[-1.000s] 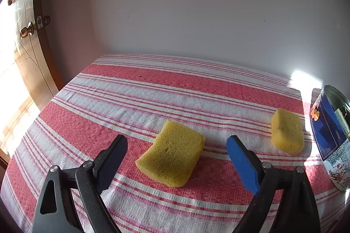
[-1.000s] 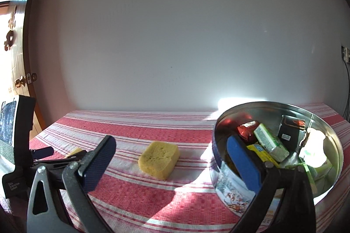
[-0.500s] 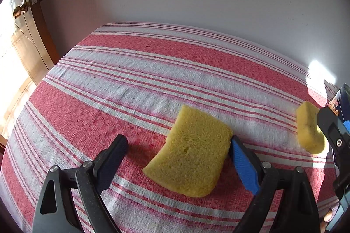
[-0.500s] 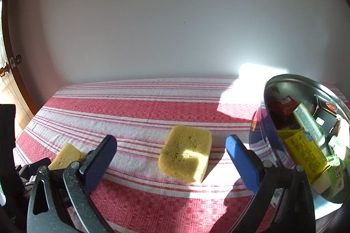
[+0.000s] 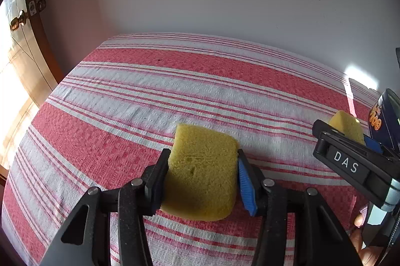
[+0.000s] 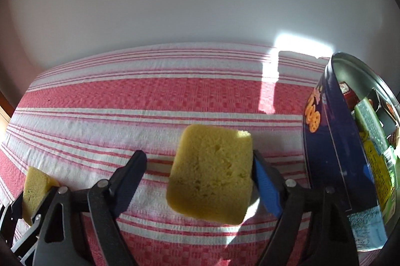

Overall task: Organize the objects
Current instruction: 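Grasp a yellow sponge with the left gripper while the right grasps the other sponge, then lift both yellow sponges and carry them over the tin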

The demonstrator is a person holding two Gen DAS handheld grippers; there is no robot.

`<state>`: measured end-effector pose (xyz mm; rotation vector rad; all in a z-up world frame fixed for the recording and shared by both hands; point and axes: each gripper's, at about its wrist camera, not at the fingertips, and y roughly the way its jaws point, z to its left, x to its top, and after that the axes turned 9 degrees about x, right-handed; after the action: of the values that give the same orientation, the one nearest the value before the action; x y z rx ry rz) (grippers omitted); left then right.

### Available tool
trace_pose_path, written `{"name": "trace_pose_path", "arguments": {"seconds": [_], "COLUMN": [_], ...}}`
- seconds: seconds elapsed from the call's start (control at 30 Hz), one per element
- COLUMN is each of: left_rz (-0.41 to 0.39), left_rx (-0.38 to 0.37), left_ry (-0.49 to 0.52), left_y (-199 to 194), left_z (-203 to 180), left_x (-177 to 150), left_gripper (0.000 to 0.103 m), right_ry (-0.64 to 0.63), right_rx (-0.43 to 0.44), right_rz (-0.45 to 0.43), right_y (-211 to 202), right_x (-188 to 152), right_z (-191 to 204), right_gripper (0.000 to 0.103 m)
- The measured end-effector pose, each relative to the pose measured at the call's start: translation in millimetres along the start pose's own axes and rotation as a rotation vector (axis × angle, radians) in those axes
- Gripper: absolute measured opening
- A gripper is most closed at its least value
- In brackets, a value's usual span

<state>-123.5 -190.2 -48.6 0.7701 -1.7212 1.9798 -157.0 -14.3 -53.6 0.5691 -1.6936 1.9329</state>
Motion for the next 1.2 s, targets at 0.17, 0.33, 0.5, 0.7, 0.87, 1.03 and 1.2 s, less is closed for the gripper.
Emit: {"name": "trace_pose_path", "arguments": {"seconds": [0.17, 0.33, 0.5, 0.7, 0.87, 1.03, 1.2], "left_rz": [-0.023, -0.135, -0.236, -0.288, -0.336, -0.364, -0.359], "left_rx": [-0.051, -0.065, -0.076, -0.078, -0.059, -0.037, -0.046], "left_ry": [-0.034, -0.076, -0.114, -0.166, -0.179, -0.175, -0.180], "left_y": [-5.7, -21.2, -34.9, -42.3, -51.4, -57.9, -66.7], "left_z": [5.2, 13.5, 22.7, 34.4, 32.8, 28.2, 19.0], "left_x": [-1.5, 0.2, 1.6, 0.4, -5.4, -10.6, -21.2], "left_gripper": [0.050, 0.050, 0.050, 0.050, 0.050, 0.050, 0.050], "right_ry": [-0.015, -0.027, -0.114, -0.169, -0.204, -0.206, -0.208], "right_rx": [-0.003, 0.098, 0.095, 0.072, 0.062, 0.070, 0.074], "right_rz": [-0.011, -0.060, -0.223, -0.369, -0.417, -0.426, -0.436], "right_y": [-0.2, -10.4, -44.0, -83.3, -107.4, -122.2, -134.3], "right_x": [0.9, -1.8, -11.4, -25.7, -39.5, -50.3, -60.0], "right_z": [-3.0, -3.1, 4.6, 1.0, -1.9, -17.3, -30.6], "right_gripper": [0.056, 0.054, 0.054, 0.054, 0.054, 0.054, 0.054]}}
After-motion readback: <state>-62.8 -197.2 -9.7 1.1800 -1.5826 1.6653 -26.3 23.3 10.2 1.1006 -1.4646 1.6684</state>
